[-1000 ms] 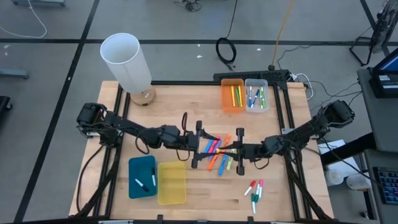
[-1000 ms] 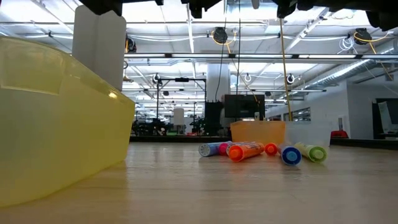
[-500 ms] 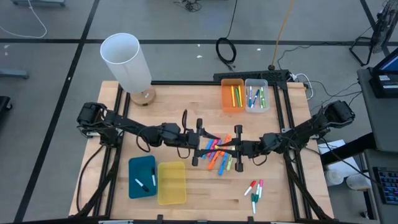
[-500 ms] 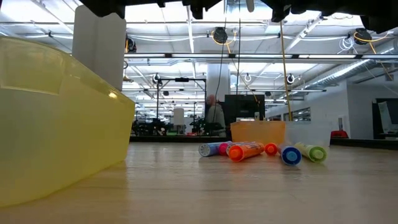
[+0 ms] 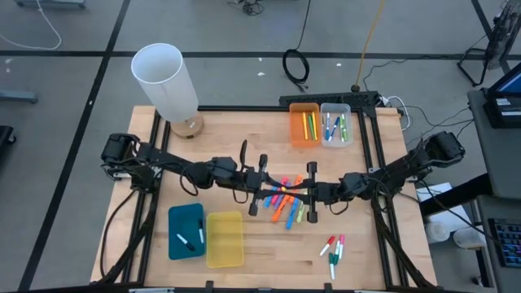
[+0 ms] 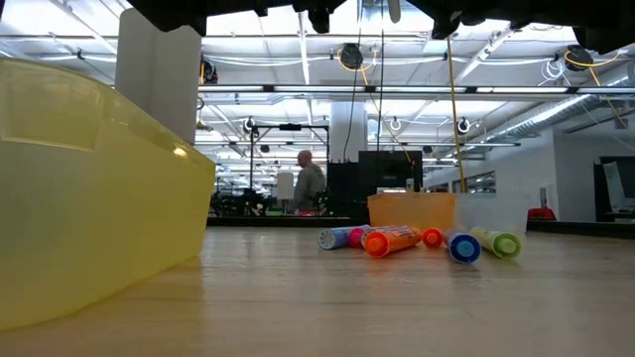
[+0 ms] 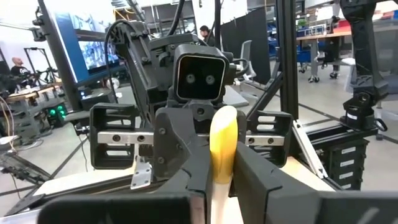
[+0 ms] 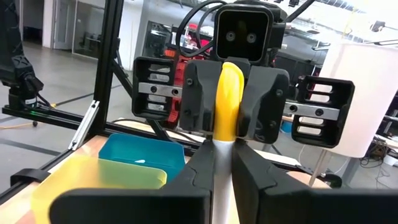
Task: Pick & Place Markers
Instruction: Put the white and yellow highlighter pen into the blue bin
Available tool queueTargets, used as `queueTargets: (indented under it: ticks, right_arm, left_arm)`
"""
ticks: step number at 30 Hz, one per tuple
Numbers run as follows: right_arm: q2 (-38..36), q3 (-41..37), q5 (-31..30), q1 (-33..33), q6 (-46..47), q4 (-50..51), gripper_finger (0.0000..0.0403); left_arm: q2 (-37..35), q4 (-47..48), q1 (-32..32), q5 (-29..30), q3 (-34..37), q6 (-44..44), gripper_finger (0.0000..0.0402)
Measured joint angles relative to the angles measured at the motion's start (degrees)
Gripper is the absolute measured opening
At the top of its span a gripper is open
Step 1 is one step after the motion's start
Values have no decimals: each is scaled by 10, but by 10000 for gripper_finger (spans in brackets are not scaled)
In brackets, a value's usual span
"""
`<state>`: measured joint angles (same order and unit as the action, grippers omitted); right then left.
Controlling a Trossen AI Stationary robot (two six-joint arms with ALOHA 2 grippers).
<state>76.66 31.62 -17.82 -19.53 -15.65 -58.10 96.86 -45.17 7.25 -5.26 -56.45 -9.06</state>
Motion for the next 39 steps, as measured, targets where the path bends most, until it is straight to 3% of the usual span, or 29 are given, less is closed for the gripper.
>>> queueTargets:
  ticks: [6,12,16,22,26,33,39]
  right_arm:
    - [0,1,2,1,13,8,27]
    - [1,1,-2,2,52,18,116]
    - [0,1,-4,2,80,37,158]
    - [0,0,-3,0,126,69,177]
    - [-1,0,-3,-1,141,70,172]
    - [-2,0,-3,2,126,61,160]
    - [-2,0,-4,4,120,61,159]
  left_arm:
    - [0,-2,15,7,0,-25,45]
    - [-50,-14,39,7,-2,-18,45]
    - [-108,86,67,26,-1,19,45]
    - [-193,301,152,177,-2,109,45]
    - [-234,481,231,333,-1,261,45]
    - [-247,793,392,480,0,686,45]
    - [-216,880,465,499,-1,918,45]
